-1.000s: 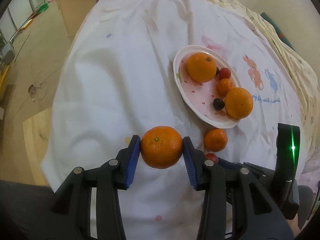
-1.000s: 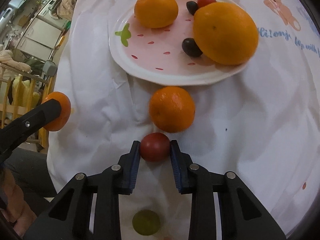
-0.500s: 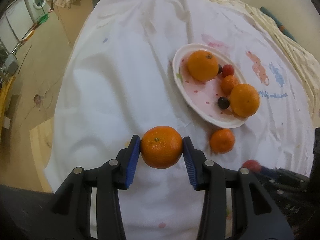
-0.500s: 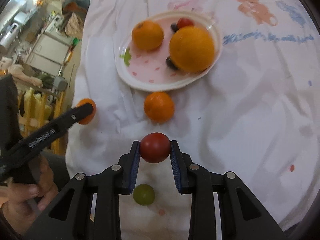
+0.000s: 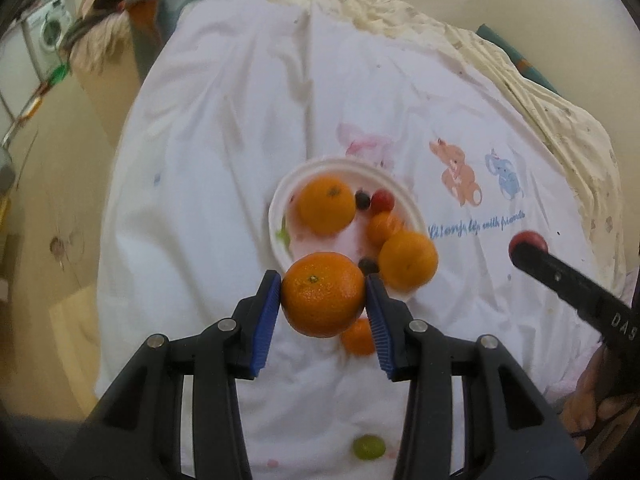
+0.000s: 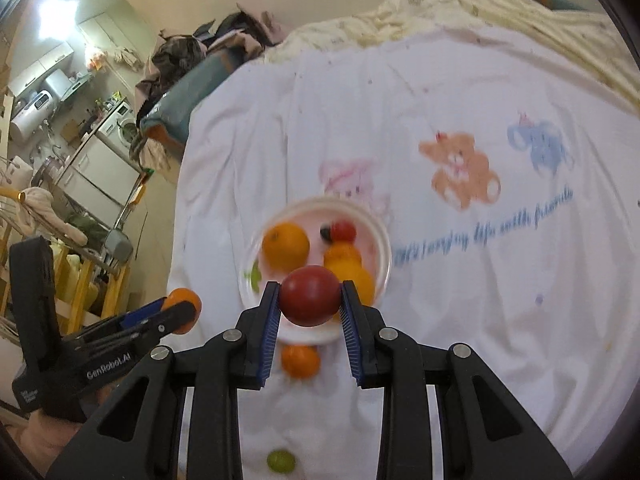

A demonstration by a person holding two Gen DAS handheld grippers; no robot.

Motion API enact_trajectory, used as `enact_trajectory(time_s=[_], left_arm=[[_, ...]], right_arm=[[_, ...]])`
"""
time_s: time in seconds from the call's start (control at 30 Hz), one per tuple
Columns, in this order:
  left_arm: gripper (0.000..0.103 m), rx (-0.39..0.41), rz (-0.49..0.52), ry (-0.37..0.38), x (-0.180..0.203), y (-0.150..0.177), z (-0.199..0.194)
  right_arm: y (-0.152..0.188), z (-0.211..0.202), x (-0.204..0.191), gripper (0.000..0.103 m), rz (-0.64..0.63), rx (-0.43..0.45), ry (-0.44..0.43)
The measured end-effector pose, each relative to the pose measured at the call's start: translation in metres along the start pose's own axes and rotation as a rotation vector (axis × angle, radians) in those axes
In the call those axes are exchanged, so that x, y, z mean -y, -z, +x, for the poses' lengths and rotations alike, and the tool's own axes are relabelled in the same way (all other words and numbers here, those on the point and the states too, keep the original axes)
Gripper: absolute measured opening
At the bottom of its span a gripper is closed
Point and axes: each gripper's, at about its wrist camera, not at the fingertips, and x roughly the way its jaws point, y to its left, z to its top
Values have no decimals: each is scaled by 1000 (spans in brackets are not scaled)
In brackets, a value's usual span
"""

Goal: Organize fruits
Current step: 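Carry the tangerine and red tomato over the plate with both grippers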

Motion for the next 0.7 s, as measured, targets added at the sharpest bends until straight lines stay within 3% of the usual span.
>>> enact_trajectory(time_s=[0.17, 0.4, 0.7], left_arm=[[38, -1, 21, 4, 9, -23, 9], [38, -13, 63, -17, 14, -43, 33], [38, -77, 68, -16, 6, -42, 84]], right_arm=[[-24, 8, 5, 31, -11, 19, -8], [-46, 39, 20, 31, 6, -21, 0], [-60, 84, 22, 31, -16, -80, -4]])
